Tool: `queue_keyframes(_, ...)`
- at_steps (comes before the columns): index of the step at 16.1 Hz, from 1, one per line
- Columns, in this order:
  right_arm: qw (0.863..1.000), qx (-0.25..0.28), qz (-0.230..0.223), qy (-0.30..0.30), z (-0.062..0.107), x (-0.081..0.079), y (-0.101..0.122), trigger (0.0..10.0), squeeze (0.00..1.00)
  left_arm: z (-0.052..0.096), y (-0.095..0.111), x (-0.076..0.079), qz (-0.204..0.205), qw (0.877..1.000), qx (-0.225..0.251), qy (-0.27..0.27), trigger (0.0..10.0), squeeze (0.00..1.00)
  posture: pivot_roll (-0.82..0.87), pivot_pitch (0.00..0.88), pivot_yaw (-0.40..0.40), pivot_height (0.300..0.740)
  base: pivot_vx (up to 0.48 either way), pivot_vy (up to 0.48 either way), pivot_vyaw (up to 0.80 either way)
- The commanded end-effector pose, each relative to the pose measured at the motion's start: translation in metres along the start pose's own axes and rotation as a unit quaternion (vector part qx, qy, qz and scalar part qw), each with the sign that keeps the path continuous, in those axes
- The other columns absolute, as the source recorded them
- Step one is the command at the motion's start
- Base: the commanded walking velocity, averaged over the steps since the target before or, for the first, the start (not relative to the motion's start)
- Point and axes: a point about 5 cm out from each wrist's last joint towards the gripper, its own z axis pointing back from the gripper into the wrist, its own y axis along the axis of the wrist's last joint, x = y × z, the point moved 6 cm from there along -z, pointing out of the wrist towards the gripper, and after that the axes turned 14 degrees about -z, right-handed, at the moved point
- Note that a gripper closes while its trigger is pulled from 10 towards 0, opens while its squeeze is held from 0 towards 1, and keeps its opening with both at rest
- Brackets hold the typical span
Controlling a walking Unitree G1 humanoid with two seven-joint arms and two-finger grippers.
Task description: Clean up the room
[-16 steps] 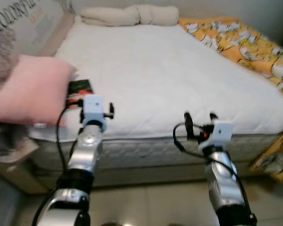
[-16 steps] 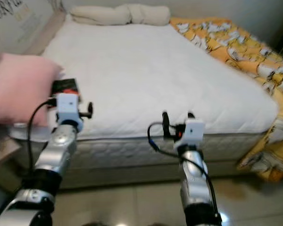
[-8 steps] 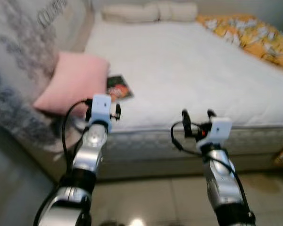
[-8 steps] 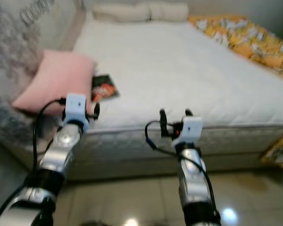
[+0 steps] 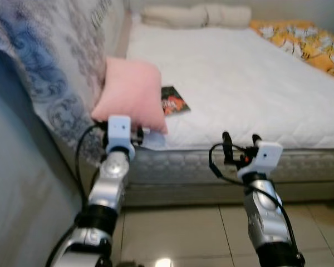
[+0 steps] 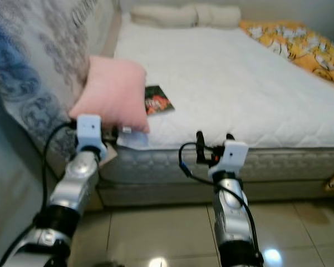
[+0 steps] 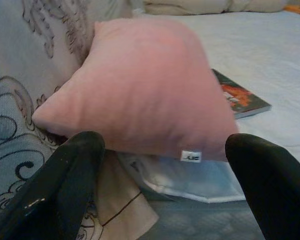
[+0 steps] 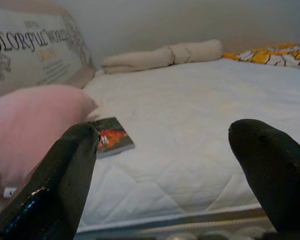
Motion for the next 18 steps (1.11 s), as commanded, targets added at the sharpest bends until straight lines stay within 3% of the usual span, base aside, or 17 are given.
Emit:
queue_keyframes(1, 1.000, 0.002, 0.007, -0.010, -0.004, 0.009, 0.005, 10.0, 0.16, 0.001, 0.017, 0.008, -0.010, 0.999, 0.030, -0.005, 10.0, 0.00, -0.01, 0.000, -0.021, 0.736, 0.446, 0.000, 0.00)
queue_keyframes(10, 1.000, -0.001, 0.012, -0.010, -0.008, 0.010, 0.006, 10.0, 0.16, 0.006, 0.025, 0.008, -0.014, 0.999, 0.048, -0.005, 10.0, 0.00, -0.01, 0.000, -0.023, 0.736, 0.414, -0.170, 0.00)
queue_keyframes(14, 1.000, 0.009, 0.013, -0.019, -0.012, 0.017, 0.013, 10.0, 0.16, 0.012, 0.041, 0.011, -0.023, 0.996, 0.091, -0.011, 10.0, 0.00, 0.00, 0.000, -0.026, 0.736, 0.335, -0.339, 0.00)
queue_keyframes(18, 0.999, 0.002, 0.021, -0.027, -0.020, 0.022, 0.017, 10.0, 0.16, 0.010, 0.036, 0.007, -0.017, 0.997, 0.072, 0.000, 10.0, 0.00, 0.00, 0.000, -0.026, 0.736, 0.399, -0.161, 0.00)
